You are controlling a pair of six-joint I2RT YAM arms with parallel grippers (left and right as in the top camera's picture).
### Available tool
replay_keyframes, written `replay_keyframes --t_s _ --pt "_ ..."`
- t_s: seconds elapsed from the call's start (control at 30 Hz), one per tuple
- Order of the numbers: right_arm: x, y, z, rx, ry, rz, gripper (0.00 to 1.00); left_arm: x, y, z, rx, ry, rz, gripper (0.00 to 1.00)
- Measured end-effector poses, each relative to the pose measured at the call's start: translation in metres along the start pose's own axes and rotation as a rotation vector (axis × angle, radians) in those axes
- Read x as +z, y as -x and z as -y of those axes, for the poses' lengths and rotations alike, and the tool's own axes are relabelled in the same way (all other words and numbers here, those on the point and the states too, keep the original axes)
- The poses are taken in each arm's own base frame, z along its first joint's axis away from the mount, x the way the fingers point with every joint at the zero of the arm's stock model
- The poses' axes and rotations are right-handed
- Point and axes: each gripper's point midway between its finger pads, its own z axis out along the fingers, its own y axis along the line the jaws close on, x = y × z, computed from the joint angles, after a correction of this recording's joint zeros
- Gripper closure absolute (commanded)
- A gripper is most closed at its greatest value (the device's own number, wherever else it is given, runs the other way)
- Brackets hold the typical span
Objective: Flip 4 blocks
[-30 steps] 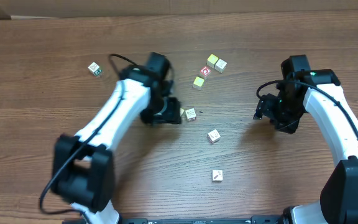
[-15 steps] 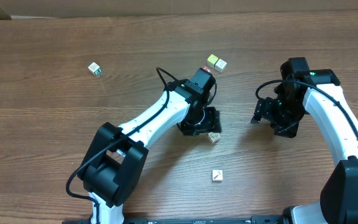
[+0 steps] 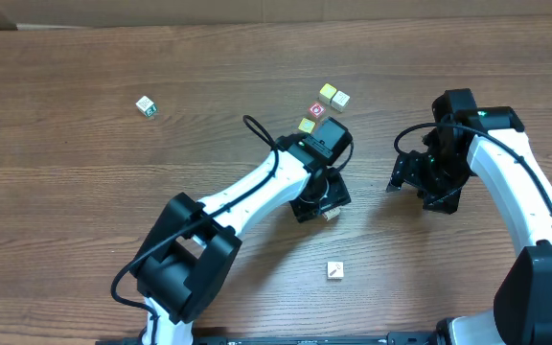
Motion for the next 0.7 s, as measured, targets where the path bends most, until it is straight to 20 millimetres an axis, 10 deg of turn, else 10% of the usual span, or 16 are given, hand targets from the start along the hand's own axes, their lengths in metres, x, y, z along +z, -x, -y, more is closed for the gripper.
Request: replay_keyframes --t_s 0.27,0.7 --pt "0.000 0.000 0.000 0.001 0.002 -0.002 0.21 0.030 -0.007 -0.009 -0.031 0.071 -0.024 0.74" --pt "0.000 -0.002 0.000 -0.007 0.000 -0.007 0.21 0.022 0.019 -0.035 -0.027 0.106 -0.049 0.88"
